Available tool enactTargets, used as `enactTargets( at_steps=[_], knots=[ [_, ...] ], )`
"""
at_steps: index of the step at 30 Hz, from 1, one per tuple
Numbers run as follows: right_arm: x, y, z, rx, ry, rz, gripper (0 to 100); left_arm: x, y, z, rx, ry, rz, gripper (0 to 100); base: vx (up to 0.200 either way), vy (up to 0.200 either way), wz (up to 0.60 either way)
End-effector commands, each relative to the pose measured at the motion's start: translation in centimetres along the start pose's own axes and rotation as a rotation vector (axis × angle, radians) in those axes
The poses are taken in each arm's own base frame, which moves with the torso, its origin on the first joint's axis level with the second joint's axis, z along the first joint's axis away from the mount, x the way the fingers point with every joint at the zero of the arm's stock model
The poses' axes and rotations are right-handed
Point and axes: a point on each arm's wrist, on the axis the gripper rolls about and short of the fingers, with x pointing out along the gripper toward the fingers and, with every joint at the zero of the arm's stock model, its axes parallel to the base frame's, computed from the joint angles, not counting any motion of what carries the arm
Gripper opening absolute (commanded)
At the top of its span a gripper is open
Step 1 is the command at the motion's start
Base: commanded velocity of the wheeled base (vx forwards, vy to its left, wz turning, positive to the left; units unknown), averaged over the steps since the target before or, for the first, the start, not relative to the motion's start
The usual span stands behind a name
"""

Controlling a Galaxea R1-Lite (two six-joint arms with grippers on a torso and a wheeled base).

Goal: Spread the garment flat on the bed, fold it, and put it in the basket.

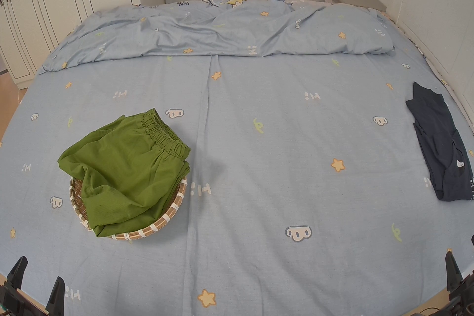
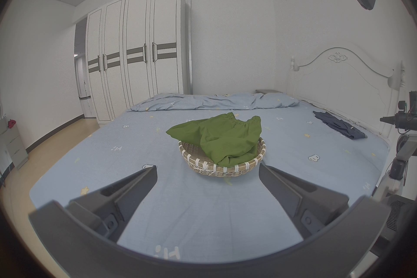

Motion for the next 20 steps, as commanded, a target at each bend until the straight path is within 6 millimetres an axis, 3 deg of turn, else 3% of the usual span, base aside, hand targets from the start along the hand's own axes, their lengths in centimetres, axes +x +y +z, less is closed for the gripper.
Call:
enactTargets(
  at_steps=[1, 20],
  knots=[
    [-0.04, -0.01, -0.53, 0.001, -0.005, -0.007, 100, 0.12, -0.01, -0.45, 0.000, 0.015, 0.000, 100, 0.000, 0.000, 0.00],
    [-0.04, 0.00, -0.53, -0.001, -0.005, 0.000, 100, 0.12, -0.01, -0.45, 0.000, 0.015, 0.000, 100, 0.000, 0.000, 0.00]
  ],
)
